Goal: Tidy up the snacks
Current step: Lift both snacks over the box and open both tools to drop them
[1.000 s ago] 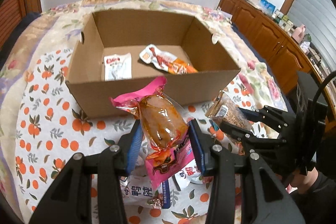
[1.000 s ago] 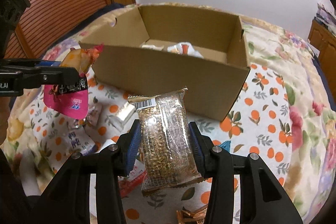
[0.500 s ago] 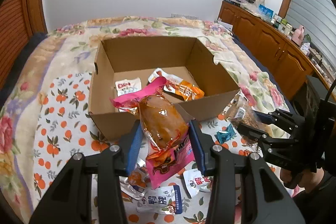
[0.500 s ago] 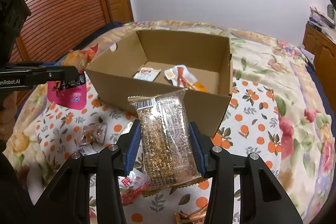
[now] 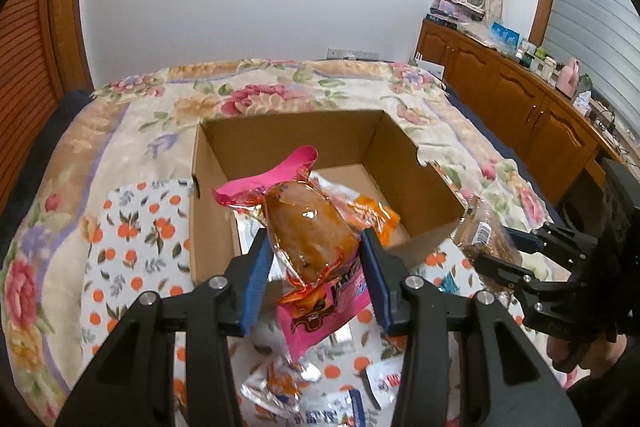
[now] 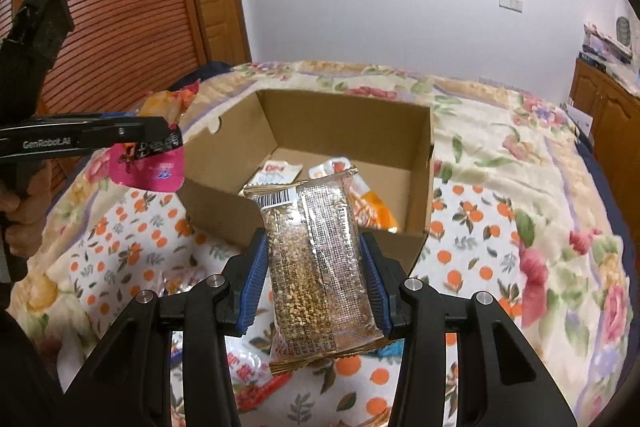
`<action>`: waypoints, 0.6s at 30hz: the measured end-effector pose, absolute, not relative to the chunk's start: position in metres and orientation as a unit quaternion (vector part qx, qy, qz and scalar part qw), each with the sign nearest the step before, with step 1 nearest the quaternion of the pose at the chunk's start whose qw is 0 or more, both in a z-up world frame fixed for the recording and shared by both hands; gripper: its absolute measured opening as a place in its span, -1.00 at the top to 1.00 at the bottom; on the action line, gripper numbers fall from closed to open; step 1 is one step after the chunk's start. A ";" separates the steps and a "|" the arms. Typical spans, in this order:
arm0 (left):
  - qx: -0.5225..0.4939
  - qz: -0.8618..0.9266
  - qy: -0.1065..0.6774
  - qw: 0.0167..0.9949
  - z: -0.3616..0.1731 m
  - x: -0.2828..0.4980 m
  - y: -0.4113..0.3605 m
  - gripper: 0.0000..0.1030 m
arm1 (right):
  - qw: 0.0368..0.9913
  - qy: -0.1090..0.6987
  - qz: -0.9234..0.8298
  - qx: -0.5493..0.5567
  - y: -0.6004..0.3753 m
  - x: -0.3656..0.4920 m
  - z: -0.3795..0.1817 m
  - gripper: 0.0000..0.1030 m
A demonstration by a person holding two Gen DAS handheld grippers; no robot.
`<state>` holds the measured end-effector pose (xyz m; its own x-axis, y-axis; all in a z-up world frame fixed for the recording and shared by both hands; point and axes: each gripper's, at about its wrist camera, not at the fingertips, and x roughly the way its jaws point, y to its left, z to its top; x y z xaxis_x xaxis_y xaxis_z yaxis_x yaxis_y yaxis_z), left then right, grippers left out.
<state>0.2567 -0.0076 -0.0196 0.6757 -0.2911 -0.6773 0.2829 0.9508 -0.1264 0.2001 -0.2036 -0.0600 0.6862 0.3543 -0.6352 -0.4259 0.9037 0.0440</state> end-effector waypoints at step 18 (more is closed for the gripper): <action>-0.030 -0.159 0.403 0.901 -0.069 0.340 0.006 0.15 | 0.918 0.341 0.188 -0.076 -0.161 0.301 -0.043 0.12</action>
<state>0.3400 0.0064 -0.0689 0.6251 -0.3107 -0.7161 0.2620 0.9477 -0.1825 0.3008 -0.1613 -0.0425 0.6970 0.2933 -0.6544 -0.3969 0.9178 -0.0114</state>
